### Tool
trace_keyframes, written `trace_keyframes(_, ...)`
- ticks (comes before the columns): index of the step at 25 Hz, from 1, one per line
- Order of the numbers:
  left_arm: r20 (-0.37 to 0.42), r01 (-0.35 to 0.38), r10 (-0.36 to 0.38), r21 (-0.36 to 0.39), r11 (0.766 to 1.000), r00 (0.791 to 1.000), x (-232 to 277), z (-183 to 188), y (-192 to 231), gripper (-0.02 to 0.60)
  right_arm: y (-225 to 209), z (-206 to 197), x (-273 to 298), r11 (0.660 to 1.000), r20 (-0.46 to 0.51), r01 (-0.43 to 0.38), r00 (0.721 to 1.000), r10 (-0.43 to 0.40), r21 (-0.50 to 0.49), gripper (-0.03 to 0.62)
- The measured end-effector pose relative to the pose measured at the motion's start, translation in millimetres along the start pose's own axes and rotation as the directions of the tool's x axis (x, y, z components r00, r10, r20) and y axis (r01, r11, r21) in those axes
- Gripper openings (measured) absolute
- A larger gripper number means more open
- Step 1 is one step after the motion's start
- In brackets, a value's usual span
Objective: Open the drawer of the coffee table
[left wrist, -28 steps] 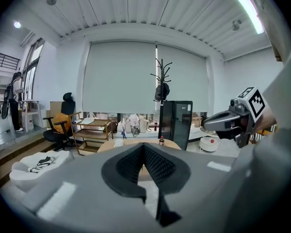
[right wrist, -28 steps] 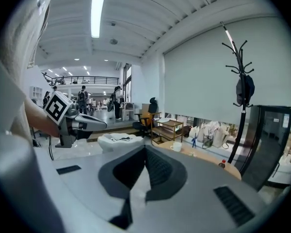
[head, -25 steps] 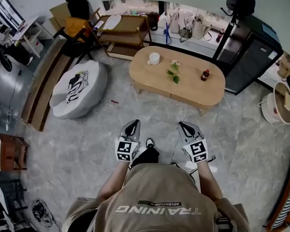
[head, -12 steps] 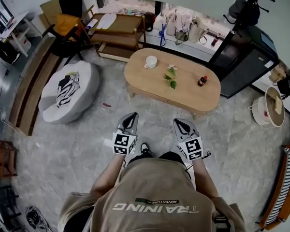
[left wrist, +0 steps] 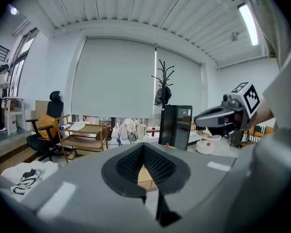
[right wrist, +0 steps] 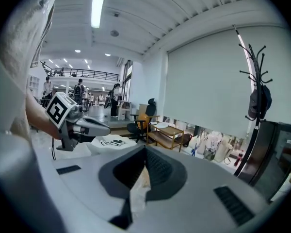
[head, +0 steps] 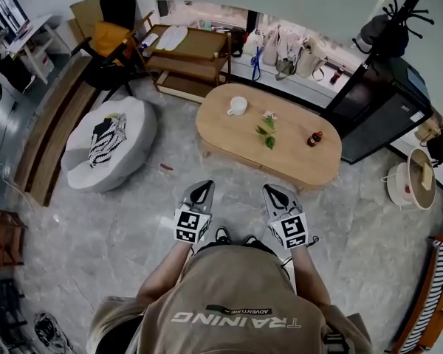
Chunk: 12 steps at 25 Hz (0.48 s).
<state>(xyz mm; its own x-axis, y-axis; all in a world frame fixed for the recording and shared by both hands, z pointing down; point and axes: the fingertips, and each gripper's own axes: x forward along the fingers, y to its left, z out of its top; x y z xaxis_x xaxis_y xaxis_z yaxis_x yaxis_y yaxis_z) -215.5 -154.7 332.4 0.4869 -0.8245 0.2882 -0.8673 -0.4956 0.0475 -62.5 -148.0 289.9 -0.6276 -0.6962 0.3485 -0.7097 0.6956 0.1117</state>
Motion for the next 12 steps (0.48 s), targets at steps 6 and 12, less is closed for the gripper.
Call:
trace_keyframes(6, 0.010, 0.014, -0.014, 0.007, 1.000, 1.000, 19.3, 11.4, 15.0, 0.002, -12.6, 14.5, 21.6, 1.000, 0.007, 0.004, 1.000, -0.004, -0.011, 0.005)
trace_keyframes(12, 0.031, 0.008, -0.008, 0.003, 1.000, 0.999, 34.1, 18.1, 24.1, 0.002, -22.9, 19.1, 30.7, 0.999, 0.000, -0.010, 1.000, 0.010, -0.037, 0.005)
